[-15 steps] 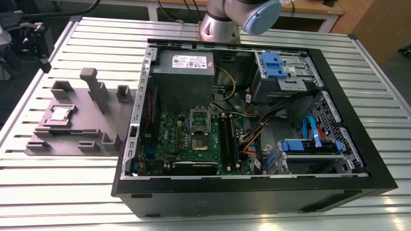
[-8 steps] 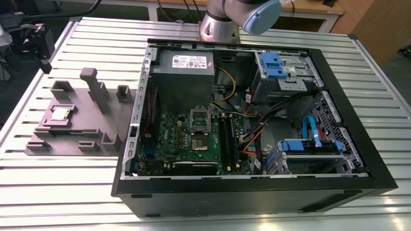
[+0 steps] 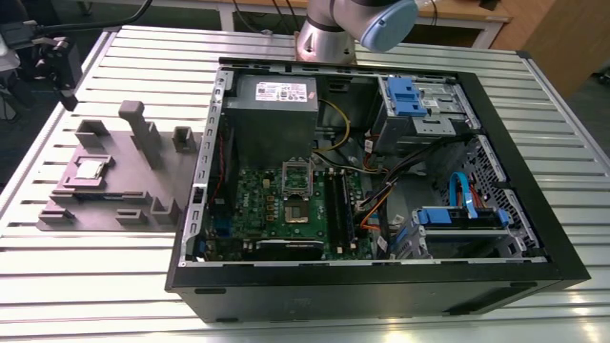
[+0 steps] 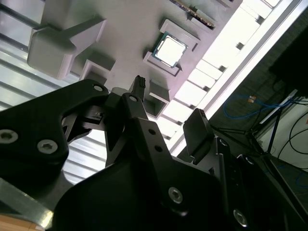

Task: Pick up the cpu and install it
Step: 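Pick up the cpu and move it towards the insertion slot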

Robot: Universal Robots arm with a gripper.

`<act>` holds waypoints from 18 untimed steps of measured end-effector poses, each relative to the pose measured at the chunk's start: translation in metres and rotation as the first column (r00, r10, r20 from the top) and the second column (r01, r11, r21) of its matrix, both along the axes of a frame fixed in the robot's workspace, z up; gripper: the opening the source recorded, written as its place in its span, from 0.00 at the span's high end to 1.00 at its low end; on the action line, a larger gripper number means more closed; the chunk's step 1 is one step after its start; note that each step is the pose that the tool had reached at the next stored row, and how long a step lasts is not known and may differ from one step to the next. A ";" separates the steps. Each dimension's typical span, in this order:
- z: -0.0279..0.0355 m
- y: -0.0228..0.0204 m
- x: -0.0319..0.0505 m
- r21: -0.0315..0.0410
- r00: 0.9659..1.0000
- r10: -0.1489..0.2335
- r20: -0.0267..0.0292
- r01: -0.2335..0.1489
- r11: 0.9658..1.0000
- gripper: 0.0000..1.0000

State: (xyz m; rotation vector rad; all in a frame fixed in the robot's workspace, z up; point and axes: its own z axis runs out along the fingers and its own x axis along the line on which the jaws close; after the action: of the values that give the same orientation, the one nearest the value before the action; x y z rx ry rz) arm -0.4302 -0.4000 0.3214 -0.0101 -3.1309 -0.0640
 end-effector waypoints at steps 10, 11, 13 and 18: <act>-0.0024 0.0000 0.0000 0.000 1.000 0.000 0.000 0.000 1.000 0.41; -0.0026 0.0000 0.0000 0.000 1.000 0.000 0.000 0.000 1.000 0.41; -0.0030 0.0000 0.0000 0.000 1.000 0.000 0.000 0.000 1.000 0.41; -0.0040 0.0000 0.0000 0.000 1.000 0.000 0.000 0.000 1.000 0.41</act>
State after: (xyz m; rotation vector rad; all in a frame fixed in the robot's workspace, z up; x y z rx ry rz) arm -0.4302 -0.4000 0.3174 -0.0101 -3.1309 -0.0639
